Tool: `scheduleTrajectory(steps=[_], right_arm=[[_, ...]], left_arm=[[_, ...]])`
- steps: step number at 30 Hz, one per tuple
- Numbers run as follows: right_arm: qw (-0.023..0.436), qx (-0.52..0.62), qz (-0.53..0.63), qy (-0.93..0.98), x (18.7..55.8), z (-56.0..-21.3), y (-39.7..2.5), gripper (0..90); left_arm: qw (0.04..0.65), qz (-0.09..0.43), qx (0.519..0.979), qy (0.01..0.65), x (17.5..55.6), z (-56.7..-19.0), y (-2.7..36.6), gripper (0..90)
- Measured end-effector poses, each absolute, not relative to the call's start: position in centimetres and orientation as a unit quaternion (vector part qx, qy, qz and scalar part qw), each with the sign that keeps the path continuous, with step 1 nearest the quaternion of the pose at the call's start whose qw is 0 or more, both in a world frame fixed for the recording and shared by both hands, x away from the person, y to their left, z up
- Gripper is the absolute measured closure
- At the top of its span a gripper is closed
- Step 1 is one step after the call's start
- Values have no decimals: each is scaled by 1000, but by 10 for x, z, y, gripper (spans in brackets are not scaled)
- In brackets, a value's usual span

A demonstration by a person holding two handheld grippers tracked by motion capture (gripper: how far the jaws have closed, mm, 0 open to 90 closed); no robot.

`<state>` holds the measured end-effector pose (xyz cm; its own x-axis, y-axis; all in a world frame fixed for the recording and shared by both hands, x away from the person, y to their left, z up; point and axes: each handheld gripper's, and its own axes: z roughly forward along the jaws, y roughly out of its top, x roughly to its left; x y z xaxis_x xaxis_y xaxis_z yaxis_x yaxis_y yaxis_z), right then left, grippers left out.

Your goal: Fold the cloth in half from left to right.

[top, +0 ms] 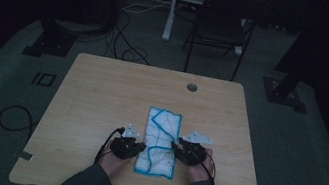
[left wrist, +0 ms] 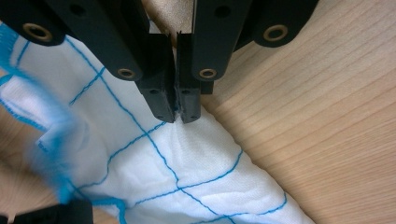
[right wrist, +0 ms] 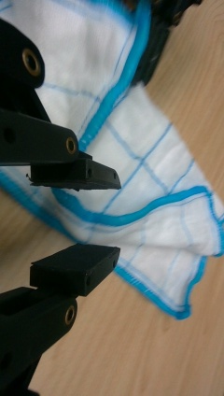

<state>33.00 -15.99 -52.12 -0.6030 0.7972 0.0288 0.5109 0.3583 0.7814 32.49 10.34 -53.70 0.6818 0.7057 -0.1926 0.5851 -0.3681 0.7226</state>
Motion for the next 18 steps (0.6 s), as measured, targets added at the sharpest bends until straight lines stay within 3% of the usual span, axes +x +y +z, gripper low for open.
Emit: scheduleTrajectory(steps=[10,18], right_arm=[[188,421,392,796,334,-520,-171,616],[193,395,404,802,350,-514,-151,619]], left_arm=[[410,66,813,408,323,-540,113,874],[414,81,812,402,321,-537,112,830]])
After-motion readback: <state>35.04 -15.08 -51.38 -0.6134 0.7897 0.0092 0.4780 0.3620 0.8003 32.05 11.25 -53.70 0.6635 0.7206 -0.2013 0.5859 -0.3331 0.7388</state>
